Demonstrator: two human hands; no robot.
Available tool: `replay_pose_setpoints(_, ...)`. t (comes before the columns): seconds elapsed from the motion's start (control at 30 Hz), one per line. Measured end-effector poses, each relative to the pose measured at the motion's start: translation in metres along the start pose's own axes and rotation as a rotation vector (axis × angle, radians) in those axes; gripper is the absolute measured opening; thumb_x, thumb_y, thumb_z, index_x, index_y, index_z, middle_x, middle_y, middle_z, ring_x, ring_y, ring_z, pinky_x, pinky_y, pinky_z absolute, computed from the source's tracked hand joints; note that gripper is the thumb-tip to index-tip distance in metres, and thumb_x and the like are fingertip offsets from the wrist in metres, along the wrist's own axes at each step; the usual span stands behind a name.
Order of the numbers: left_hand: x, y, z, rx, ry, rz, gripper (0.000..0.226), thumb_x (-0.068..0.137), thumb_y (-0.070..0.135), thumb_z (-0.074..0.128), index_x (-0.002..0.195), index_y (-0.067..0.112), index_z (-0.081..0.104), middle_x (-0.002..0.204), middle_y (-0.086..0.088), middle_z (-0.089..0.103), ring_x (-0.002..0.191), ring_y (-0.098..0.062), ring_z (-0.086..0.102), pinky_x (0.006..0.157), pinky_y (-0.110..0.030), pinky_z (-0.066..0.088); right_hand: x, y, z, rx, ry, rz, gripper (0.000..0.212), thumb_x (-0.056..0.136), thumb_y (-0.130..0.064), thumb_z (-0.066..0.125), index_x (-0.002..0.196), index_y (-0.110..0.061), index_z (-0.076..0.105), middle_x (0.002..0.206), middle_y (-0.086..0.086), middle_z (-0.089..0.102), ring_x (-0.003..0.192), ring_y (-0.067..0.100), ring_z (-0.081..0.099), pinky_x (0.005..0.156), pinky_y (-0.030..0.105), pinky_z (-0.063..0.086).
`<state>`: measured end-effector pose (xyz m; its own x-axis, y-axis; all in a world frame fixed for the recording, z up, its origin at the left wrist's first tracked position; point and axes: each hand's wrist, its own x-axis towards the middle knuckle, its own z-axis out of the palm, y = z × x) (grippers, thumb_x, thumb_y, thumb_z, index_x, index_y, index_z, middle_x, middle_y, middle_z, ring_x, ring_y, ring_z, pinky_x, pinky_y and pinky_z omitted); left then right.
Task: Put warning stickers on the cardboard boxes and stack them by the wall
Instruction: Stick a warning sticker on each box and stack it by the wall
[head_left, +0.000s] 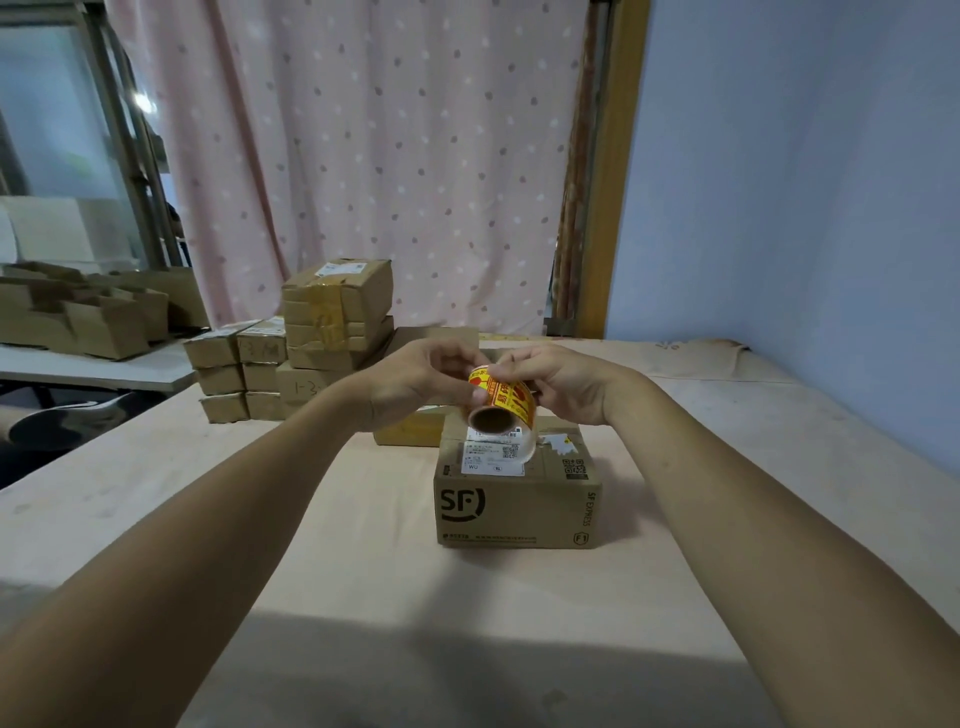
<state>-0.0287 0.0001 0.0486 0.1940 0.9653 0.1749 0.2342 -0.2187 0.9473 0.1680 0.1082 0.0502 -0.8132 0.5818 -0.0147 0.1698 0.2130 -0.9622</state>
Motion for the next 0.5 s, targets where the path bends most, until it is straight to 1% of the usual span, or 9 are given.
replay_pose_setpoints(0.07,0.000,0.001,0.002,-0.024,0.015,-0.009,0.036,0.074,0.005,0.082,0.106,0.005,0.064,0.107,-0.017,0.070,0.104,-0.032,0.068,0.092,-0.041,0.053,-0.002,0.003,0.000,0.057,0.023,-0.033,0.033,0.080,-0.040,0.081,0.099,-0.014,0.072,0.110,0.009,0.068,0.113,0.029,0.056,0.107,0.049,0.043)
replay_pose_setpoints(0.13,0.000,-0.003,0.004,-0.089,0.004,-0.006,0.033,0.075,0.004,0.080,0.103,0.005,0.063,0.104,-0.016,0.070,0.102,-0.033,0.068,0.091,-0.040,0.053,-0.004,0.007,-0.001,0.102,0.017,-0.064,0.041,0.086,-0.041,0.075,0.112,-0.010,0.070,0.118,0.014,0.067,0.115,0.031,0.056,0.111,0.050,0.041)
replay_pose_setpoints(0.2,-0.002,-0.009,0.004,-0.184,-0.004,-0.004,0.032,0.076,0.005,0.077,0.104,0.005,0.063,0.104,-0.016,0.070,0.102,-0.032,0.067,0.089,-0.037,0.054,-0.007,0.010,-0.001,0.111,-0.020,-0.078,0.053,0.093,-0.044,0.066,0.130,-0.006,0.064,0.125,0.017,0.064,0.114,0.029,0.056,0.107,0.047,0.043)
replay_pose_setpoints(0.27,-0.002,-0.013,0.005,-0.280,-0.001,0.005,0.040,0.072,0.010,0.085,0.106,0.005,0.064,0.105,-0.015,0.069,0.100,-0.030,0.067,0.084,-0.032,0.056,-0.008,0.012,-0.003,0.130,-0.032,-0.092,0.058,0.096,-0.042,0.062,0.138,-0.003,0.057,0.123,0.015,0.062,0.113,0.028,0.055,0.101,0.044,0.041)
replay_pose_setpoints(0.3,-0.002,-0.015,0.005,-0.327,-0.002,0.022,0.048,0.067,0.015,0.091,0.106,0.006,0.064,0.106,-0.015,0.068,0.099,-0.028,0.067,0.082,-0.031,0.056,-0.009,0.012,-0.004,0.151,-0.035,-0.104,0.056,0.097,-0.039,0.062,0.140,-0.003,0.056,0.124,0.014,0.062,0.114,0.028,0.054,0.100,0.043,0.041)
replay_pose_setpoints(0.37,-0.002,-0.019,0.006,-0.405,0.001,0.062,0.058,0.063,0.024,0.095,0.108,0.006,0.063,0.108,-0.015,0.066,0.099,-0.026,0.066,0.084,-0.031,0.056,-0.010,0.012,-0.005,0.205,-0.046,-0.135,0.049,0.097,-0.027,0.064,0.140,-0.003,0.056,0.123,0.012,0.062,0.112,0.026,0.057,0.095,0.039,0.046)
replay_pose_setpoints(0.43,0.000,-0.024,0.008,-0.457,-0.003,0.079,0.062,0.066,0.028,0.093,0.113,0.005,0.060,0.109,-0.015,0.063,0.101,-0.026,0.062,0.088,-0.033,0.051,-0.010,0.009,-0.004,0.243,-0.055,-0.166,0.041,0.095,-0.018,0.066,0.134,-0.007,0.059,0.119,0.011,0.064,0.108,0.022,0.061,0.088,0.033,0.051)
replay_pose_setpoints(0.5,0.000,-0.027,0.011,-0.450,-0.047,0.062,0.058,0.071,0.032,0.088,0.116,0.006,0.061,0.110,-0.014,0.061,0.102,-0.025,0.060,0.089,-0.033,0.047,-0.008,0.006,-0.004,0.273,-0.046,-0.173,0.032,0.091,-0.014,0.069,0.122,-0.009,0.062,0.115,0.013,0.064,0.108,0.025,0.060,0.090,0.034,0.050)
